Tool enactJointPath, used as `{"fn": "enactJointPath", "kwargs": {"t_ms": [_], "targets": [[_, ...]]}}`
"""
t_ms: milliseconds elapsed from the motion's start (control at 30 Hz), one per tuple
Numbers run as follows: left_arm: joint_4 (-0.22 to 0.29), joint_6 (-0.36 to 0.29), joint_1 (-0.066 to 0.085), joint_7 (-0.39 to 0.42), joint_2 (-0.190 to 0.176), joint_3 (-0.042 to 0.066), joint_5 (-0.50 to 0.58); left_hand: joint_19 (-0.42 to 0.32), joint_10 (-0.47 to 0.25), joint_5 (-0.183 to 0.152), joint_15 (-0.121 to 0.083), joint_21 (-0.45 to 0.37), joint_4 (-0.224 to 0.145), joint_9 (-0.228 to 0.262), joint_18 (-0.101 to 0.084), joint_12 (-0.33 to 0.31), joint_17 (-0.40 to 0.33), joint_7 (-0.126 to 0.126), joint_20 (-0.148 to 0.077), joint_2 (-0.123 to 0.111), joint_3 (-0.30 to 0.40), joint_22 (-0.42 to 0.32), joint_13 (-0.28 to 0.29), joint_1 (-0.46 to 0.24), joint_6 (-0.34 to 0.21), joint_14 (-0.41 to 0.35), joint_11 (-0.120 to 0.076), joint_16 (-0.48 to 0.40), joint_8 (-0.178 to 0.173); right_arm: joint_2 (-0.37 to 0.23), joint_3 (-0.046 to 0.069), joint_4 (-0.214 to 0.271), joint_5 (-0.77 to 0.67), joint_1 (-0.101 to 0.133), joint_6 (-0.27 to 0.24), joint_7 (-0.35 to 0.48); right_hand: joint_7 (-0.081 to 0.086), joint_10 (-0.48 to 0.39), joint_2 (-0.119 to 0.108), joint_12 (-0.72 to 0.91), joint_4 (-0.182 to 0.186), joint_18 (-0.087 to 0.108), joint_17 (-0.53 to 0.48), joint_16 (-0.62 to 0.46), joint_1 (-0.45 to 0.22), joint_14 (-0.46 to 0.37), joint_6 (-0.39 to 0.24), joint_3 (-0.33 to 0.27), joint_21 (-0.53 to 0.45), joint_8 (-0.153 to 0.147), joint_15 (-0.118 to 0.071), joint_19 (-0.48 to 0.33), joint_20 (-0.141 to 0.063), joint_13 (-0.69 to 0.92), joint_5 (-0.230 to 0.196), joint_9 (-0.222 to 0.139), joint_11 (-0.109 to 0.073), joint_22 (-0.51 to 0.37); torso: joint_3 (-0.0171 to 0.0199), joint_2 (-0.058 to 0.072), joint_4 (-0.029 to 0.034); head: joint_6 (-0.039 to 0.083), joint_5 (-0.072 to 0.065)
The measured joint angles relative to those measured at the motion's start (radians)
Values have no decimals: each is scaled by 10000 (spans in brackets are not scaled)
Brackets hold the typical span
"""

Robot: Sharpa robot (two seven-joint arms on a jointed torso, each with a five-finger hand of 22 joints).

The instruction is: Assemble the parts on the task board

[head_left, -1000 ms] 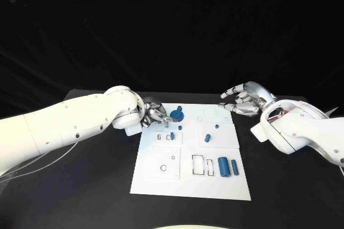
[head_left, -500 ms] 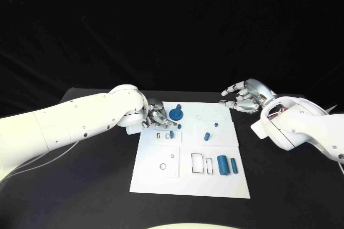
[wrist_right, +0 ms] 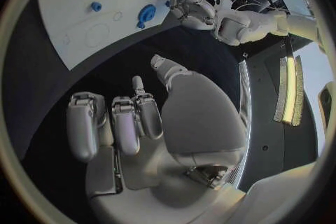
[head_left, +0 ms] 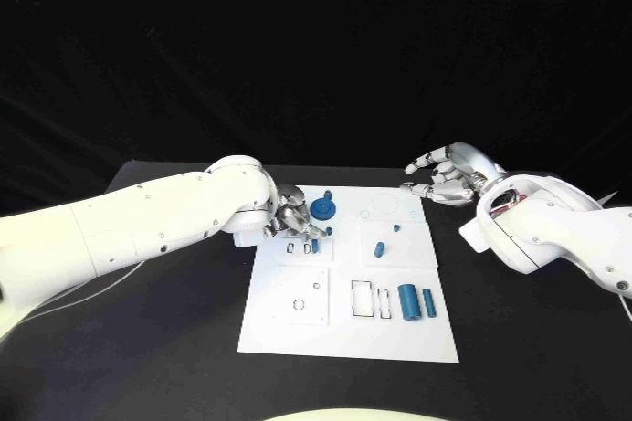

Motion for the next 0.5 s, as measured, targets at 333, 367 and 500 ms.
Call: {"fn": "enactJointPath", "kwargs": {"t_ms": [333, 367, 500], "targets": [[-22, 177, 0, -39, 97, -42, -103, 0, -30, 0, 0, -4, 0, 25, 0, -1, -1, -37, 0, 75, 0, -1, 1, 76, -37, 0, -29, 0, 31, 27, 1, -25, -212, 0, 0, -26, 0, 0, 0, 0, 0, -1, -1, 0, 0, 0, 0, 0, 0, 0, 0, 0, 0, 8, 45, 0, 0, -1, 6, 7, -7, -45, -56], [-23, 183, -1, -41, 109, -46, -107, 0, -30, 0, 0, -4, 0, 24, 0, -1, -1, -37, 0, 83, 1, -1, 1, 84, -37, 0, -29, 0, 37, 30, 1, -29, -232, 0, 0, -29, 0, 0, 0, 0, 0, 0, -1, 0, 0, 0, 0, 0, 0, 0, 0, 0, 0, 8, 45, 0, 0, -1, 5, 7, -7, -52, -57], [-31, 200, -2, -46, 160, -60, -108, 0, -100, 0, 0, -4, 0, 49, -1, -1, -1, -37, 0, 124, 1, -2, -34, 125, -37, 0, 10, -1, 37, 57, 1, -52, -341, 0, -1, -39, 0, 0, 0, 1, 0, 0, -1, 0, 0, 0, 0, 0, 0, 40, 0, 0, 0, 7, 45, 0, 0, -2, 5, 8, -8, -79, -67]]}}
